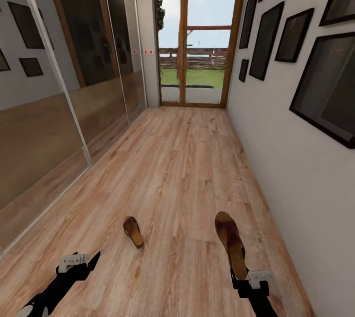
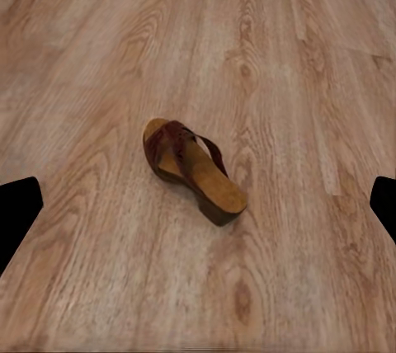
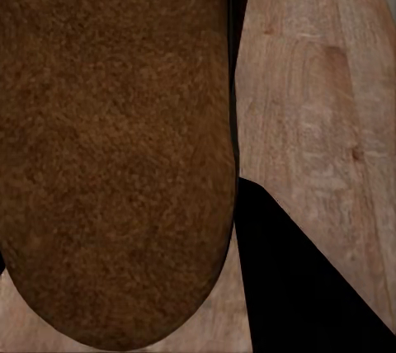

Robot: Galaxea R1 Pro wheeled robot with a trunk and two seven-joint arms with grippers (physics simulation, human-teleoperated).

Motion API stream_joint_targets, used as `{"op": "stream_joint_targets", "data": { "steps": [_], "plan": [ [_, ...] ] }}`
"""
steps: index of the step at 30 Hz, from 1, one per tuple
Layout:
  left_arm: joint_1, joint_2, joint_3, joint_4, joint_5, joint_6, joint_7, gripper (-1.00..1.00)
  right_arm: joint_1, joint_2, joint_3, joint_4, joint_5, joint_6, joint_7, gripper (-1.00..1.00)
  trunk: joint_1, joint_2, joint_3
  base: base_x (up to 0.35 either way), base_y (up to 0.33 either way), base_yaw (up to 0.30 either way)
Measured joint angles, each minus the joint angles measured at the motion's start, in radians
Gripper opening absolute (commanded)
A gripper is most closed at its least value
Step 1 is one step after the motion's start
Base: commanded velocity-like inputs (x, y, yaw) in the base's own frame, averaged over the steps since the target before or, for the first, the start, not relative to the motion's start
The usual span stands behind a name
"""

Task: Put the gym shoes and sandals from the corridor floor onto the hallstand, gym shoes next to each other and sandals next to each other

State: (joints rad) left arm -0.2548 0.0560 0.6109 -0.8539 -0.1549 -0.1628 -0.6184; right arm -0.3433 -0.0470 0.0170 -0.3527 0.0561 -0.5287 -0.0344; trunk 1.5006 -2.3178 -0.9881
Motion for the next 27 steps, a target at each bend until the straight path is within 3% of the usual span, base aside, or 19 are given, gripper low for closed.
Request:
{"op": "stream_joint_targets", "data": {
  "steps": [10,20,27],
  "plan": [
    [0.0,0.0,0.0,0.001,0.0,0.0,0.0,1.0,0.0,0.0,0.0,0.0,0.0,0.0,0.0,-1.0,0.0,0.0,0.0,0.019,0.0,0.276],
    [0.0,0.0,0.0,0.001,0.0,0.0,0.001,1.0,0.0,0.0,0.0,0.0,0.0,0.0,0.0,-1.0,-0.001,0.0,0.0,0.272,-0.089,0.269],
    [0.0,0.0,0.0,0.001,0.0,0.0,0.001,1.0,0.0,0.0,0.0,-0.001,0.0,0.0,0.0,-1.0,-0.001,0.0,0.0,0.283,-0.195,0.055]
  ]
}}
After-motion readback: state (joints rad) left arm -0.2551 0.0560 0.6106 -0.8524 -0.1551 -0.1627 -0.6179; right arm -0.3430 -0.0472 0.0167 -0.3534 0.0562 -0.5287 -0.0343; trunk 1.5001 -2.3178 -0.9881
